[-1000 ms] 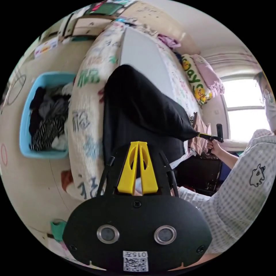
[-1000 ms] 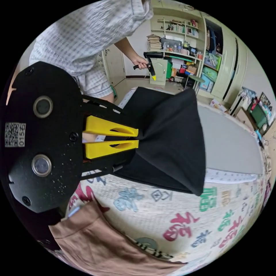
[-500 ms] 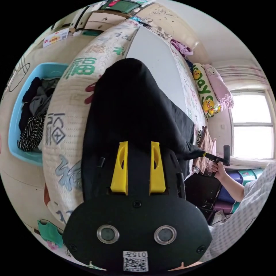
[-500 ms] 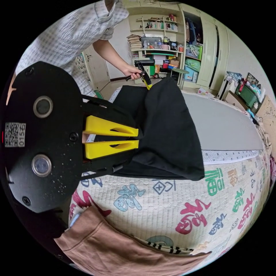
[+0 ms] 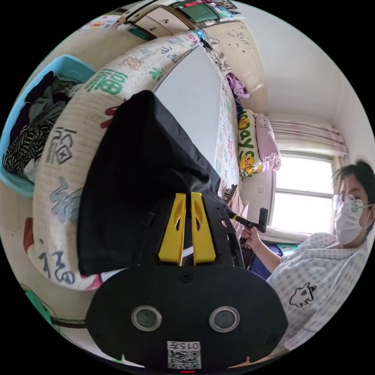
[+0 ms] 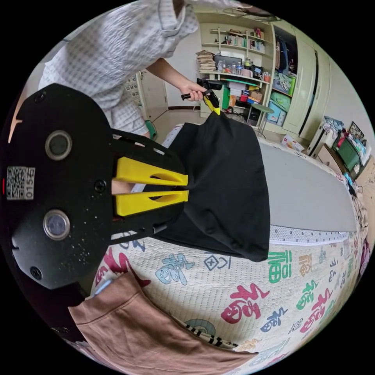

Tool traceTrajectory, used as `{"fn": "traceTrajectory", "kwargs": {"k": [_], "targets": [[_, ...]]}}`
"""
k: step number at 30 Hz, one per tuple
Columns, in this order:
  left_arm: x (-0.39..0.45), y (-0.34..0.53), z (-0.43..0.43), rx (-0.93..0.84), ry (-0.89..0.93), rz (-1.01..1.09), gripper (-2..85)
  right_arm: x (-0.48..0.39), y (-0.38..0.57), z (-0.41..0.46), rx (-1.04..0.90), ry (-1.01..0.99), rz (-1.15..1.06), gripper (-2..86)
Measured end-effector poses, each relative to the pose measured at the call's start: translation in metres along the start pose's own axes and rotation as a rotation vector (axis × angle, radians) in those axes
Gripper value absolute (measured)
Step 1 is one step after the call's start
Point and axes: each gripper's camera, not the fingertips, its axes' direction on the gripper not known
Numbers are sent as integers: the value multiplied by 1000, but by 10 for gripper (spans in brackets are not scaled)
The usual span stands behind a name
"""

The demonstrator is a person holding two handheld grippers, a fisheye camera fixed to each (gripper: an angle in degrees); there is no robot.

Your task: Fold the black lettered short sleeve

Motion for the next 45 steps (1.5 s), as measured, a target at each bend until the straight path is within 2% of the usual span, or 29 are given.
{"fn": "traceTrajectory", "kwargs": {"k": [4, 6, 9, 12, 14, 16, 20, 24, 26, 29, 32, 36, 43, 45], "targets": [[-17, 28, 3, -114, -171, 1, 4, -28, 18, 16, -88, 22, -35, 13], [-36, 38, 19, -173, -245, -11, 6, -48, 26, 47, -195, 132, -94, 18], [-66, 49, 42, -212, -259, -117, 14, -68, 37, 86, -337, 311, -156, 31], [-75, 60, 43, -244, -327, -146, 33, -77, 49, 81, -397, 325, -127, 41], [-75, 63, 30, -230, -371, -160, 45, -76, 58, 58, -368, 316, -82, 41], [-67, 54, 5, -138, -371, -141, 57, -66, 60, 21, -278, 279, 16, 43], [-53, 6, -16, 14, -346, -66, 84, -23, 36, -66, 31, 117, 233, 73], [-60, -67, -4, 142, -151, -73, 94, 14, -20, -106, 216, 2, 366, 131], [-63, -94, 7, 168, -137, -101, 101, 22, -41, -114, 242, -55, 410, 132], [-64, -128, 29, 141, -154, -120, 100, 18, -69, -116, 173, -67, 429, 117], [-64, -146, 50, 42, -233, -140, 63, -3, -86, -129, 85, 69, 440, 66], [-51, -159, 46, 23, -280, -99, 15, -27, -98, -181, 81, 145, 416, 11], [-20, -190, 44, 104, -263, -49, 9, -62, -144, -266, 157, 211, 418, 4], [-15, -193, 46, 98, -295, -43, 14, -79, -156, -289, 127, 330, 442, 9]]}}
